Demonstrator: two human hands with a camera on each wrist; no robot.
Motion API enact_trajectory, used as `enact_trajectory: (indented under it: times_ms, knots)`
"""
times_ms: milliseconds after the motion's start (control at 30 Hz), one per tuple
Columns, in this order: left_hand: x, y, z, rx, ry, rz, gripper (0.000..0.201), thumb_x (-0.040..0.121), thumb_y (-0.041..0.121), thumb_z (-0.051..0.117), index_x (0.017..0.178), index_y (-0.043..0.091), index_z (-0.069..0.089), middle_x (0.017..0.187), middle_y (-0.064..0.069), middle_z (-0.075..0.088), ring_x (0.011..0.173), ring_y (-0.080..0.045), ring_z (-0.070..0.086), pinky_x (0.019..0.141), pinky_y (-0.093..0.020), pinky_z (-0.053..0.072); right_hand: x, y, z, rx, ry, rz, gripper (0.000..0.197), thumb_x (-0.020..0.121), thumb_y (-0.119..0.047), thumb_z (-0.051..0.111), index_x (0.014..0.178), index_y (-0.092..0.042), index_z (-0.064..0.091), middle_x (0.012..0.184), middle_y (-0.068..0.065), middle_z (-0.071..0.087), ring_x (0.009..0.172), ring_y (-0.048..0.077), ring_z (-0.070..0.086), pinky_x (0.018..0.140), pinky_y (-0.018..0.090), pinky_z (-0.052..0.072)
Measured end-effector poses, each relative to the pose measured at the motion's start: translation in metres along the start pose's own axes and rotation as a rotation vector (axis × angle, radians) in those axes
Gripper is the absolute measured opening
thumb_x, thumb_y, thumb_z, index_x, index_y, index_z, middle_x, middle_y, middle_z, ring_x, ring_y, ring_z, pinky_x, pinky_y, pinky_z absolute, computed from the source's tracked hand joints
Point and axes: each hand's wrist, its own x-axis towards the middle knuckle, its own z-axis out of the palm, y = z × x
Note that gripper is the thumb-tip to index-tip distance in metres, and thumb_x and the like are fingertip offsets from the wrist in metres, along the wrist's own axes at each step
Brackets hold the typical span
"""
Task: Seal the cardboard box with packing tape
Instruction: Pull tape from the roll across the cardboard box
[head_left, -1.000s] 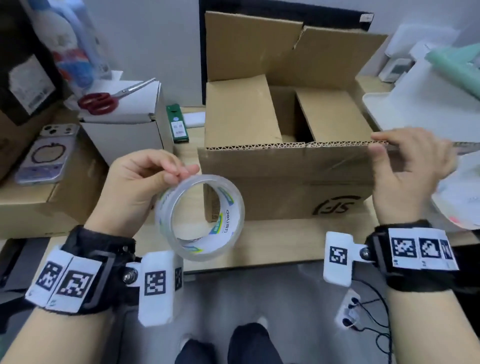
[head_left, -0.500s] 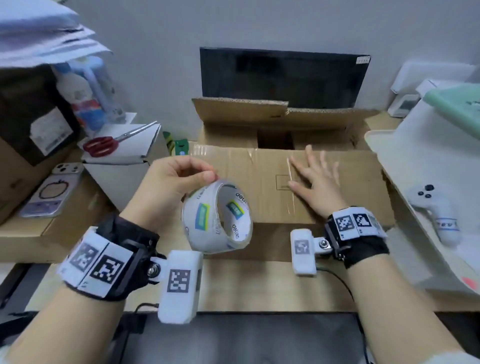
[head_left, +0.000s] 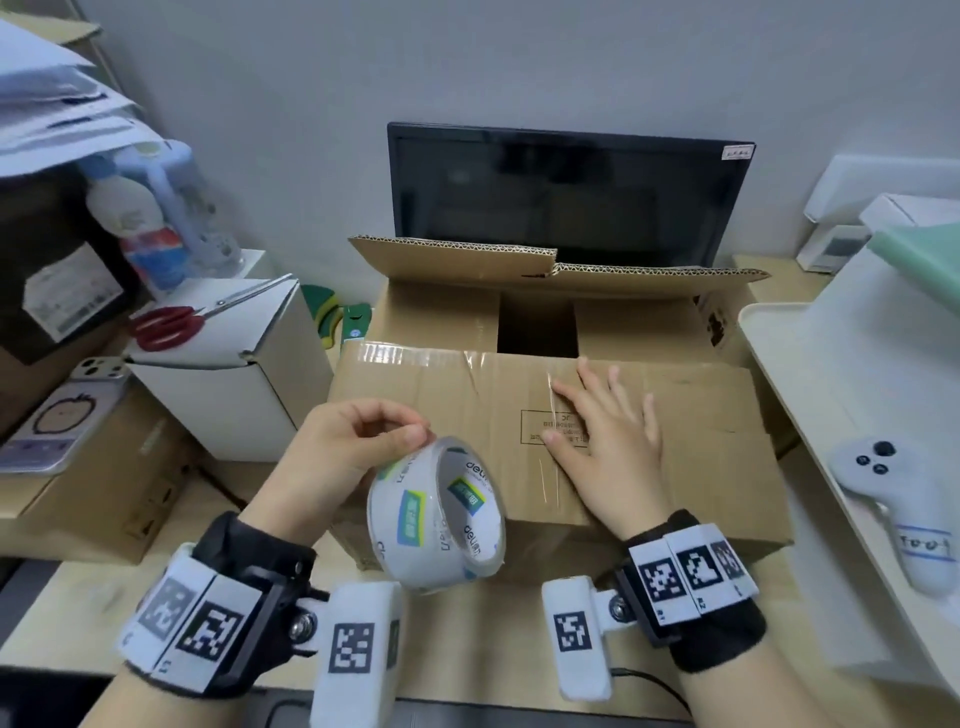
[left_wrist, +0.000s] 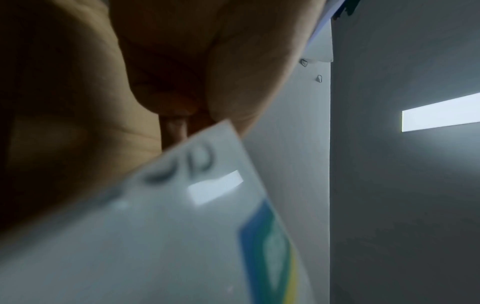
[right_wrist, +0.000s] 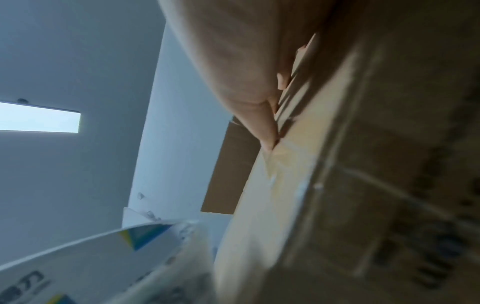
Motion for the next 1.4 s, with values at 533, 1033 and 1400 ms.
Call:
enact_trajectory:
  times_ms: [533,1033,1400]
  knots:
    - [0.011,0.027,-0.037,0.081,-0.287,0.181,0.026,0.068,-0.007,0.067,0.056,0.016,0.071,0.066,-0.006,0.071,0.061,-0.011,0.065,0.057,-0.016,0.051,0.087,-0.084,-0.024,-0.262,-0.244,-0.125,0.049,0.084,-0.045,0.059,0.128,-0.026,0.051,0.118,-0.001,0.059,0.113,0.02,0.048,0.097,0.037,0.034]
    - [0.016,0.012,-0.066,-0.104,-0.342,0.157,0.013,0.051,0.016,0.083,0.057,0.02,0.072,0.064,-0.004,0.072,0.073,-0.014,0.072,0.064,-0.02,0.056,0.027,-0.111,-0.025,-0.007,0.323,-0.107,0.033,0.069,-0.051,0.072,0.074,-0.03,0.048,0.089,-0.012,0.061,0.078,0.013,0.037,0.074,0.026,0.021]
    - [0.012,0.013,-0.064,-0.072,-0.355,0.174,0.013,0.057,0.007,0.073,0.057,0.019,0.072,0.064,-0.004,0.072,0.073,-0.014,0.071,0.066,-0.02,0.057,0.022,-0.11,-0.03,-0.104,0.227,-0.166,0.02,0.09,-0.041,0.053,0.098,-0.03,0.067,0.088,-0.012,0.057,0.077,0.007,0.037,0.076,0.03,0.017]
